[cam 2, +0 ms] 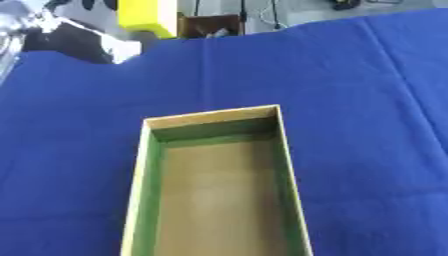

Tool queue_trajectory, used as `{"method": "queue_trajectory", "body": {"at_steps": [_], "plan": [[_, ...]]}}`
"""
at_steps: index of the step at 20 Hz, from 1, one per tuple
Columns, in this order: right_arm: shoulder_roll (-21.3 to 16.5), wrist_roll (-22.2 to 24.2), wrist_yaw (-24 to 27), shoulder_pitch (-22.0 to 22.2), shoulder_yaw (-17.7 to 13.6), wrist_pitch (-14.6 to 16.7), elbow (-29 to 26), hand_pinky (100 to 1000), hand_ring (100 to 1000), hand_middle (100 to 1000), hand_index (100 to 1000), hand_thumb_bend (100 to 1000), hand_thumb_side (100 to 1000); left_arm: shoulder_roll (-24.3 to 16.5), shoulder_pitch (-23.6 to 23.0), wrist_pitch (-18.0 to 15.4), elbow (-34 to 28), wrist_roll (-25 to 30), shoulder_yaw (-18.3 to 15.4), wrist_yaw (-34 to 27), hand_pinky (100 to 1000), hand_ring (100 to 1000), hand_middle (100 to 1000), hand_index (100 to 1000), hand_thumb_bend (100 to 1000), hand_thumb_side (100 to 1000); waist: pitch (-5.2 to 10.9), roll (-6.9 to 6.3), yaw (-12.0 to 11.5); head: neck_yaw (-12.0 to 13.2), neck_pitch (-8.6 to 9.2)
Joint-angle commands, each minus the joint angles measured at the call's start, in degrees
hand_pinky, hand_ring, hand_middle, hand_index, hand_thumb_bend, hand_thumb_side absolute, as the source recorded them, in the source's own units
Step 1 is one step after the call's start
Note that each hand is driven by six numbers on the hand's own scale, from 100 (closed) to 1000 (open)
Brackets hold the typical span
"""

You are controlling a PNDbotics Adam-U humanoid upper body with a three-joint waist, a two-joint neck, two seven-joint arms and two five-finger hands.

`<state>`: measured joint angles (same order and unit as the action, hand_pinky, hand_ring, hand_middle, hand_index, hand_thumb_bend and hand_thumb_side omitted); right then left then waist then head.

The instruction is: Pick up objects on the table and place them in the box.

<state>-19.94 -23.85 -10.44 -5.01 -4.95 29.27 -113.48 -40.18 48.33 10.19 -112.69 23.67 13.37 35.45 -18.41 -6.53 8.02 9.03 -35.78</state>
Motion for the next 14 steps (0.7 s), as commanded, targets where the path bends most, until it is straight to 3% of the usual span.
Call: {"method": "queue_trajectory", "body": {"at_steps": [1,9,14], "plan": [[-1.37,-0.50,0.73,0.07,-0.69,0.12,-1.11,760,785,638,805,100,596,0.50,0.12,-0.84,-1.86,-1.83,0.88,-1.29,308,454,350,496,100,334,1.43,0.76,-0.37,-0.33,-0.64],[-1.87,-1.65,0.74,0.72,-1.27,0.29,-1.11,760,785,639,804,100,599,7.72,-2.23,-3.14,-1.90,-0.61,4.66,1.20,305,453,350,496,100,341,2.28,1.12,-1.68,-1.00,-0.76],[-1.69,-1.98,0.56,0.73,-1.35,0.06,-1.11,760,785,639,804,100,593,9.55,-4.38,-5.11,-1.90,1.18,7.64,5.61,306,454,350,497,100,324,2.22,1.11,-2.16,-1.18,-0.98]]}}
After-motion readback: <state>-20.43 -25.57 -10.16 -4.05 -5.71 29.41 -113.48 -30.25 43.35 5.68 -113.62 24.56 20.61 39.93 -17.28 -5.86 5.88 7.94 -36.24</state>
